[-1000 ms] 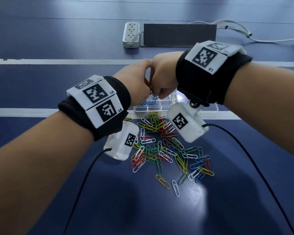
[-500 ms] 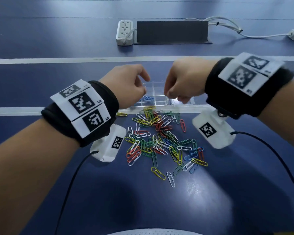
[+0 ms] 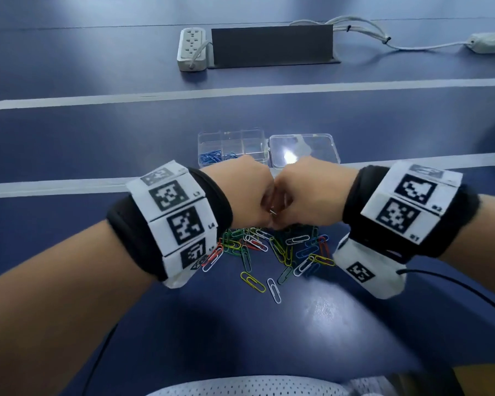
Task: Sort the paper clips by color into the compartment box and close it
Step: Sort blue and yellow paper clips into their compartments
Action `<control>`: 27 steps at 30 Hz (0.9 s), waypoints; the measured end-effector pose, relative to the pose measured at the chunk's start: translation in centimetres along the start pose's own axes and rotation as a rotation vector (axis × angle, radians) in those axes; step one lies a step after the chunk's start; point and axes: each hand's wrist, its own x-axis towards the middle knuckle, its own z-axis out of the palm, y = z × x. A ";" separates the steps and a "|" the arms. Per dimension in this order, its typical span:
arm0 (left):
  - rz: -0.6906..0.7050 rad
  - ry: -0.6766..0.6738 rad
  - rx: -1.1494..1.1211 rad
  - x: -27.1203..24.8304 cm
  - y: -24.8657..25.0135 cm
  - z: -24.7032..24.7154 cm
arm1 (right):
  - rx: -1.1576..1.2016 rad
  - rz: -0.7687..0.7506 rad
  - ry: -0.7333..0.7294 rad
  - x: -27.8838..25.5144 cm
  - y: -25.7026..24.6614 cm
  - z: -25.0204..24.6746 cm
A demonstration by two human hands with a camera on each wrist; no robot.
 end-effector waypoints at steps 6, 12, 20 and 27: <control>0.018 0.002 -0.031 0.3 -0.1 0.3 | 0.074 0.019 0.060 -0.3 1.8 -0.6; 0.010 0.025 -0.029 0.4 0.1 0.1 | 0.029 -0.052 0.114 -1.6 1.9 -0.4; 0.018 0.028 0.069 0.9 0.6 0.5 | -0.067 -0.058 0.112 -1.2 1.7 0.5; 0.052 0.043 0.028 0.7 0.4 0.9 | 0.091 -0.056 0.114 -2.1 2.8 -0.8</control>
